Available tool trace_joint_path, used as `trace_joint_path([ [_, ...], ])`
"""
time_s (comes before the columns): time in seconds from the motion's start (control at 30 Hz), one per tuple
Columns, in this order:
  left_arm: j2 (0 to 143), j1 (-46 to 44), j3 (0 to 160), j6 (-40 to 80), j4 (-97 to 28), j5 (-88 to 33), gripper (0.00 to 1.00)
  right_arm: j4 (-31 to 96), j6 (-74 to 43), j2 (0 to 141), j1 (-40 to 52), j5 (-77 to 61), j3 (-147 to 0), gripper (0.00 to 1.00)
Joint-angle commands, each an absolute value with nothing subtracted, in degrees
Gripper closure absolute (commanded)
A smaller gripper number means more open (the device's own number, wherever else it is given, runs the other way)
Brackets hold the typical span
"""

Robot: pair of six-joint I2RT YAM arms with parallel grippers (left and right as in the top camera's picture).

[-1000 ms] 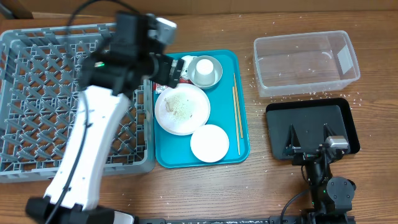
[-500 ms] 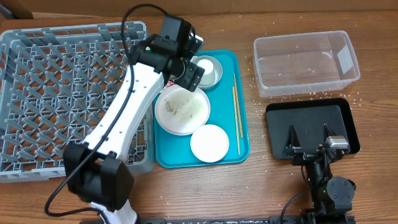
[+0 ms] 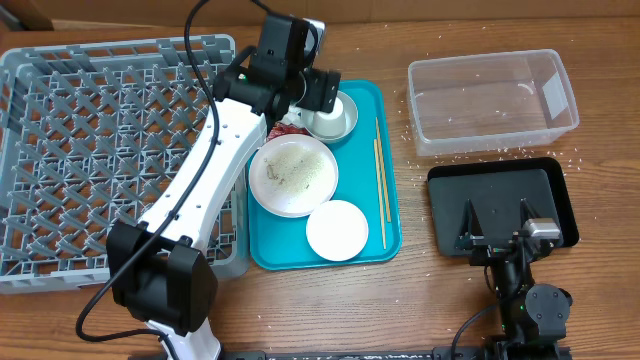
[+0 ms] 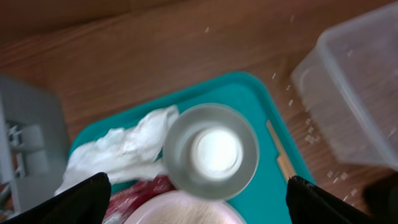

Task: Sort waste into correct bins and load items into the dishwasher
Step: 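Reach the left gripper over the white cup in the grey bowl, then grasp the white cup with the left gripper and lift it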

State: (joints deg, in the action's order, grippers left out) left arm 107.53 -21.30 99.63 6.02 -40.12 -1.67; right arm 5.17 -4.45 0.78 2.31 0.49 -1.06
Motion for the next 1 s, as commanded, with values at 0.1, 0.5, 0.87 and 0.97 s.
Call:
trace_joint_path([
  [0.1,112.4,-21.9,100.9,11.2,-33.5,-7.1,0.11,4.8,-4.3,0.2,2.6,1.2,-0.5,0.0],
  [0.5,122.6,-25.9,100.9,11.2,-25.0,3.7,0.13,4.8,-4.3,0.2,2.6,1.2,-0.5,0.0],
  [0.87,126.1,-28.5,100.9,13.6,-27.7,11.0,0.16,4.8,-4.3,0.2,2.6,1.2,-0.5,0.0],
  [0.97,126.2,-28.5,100.9,15.2,-27.9,14.0,0.16,4.8,-4.3,0.2,2.6,1.2,-0.5,0.0],
])
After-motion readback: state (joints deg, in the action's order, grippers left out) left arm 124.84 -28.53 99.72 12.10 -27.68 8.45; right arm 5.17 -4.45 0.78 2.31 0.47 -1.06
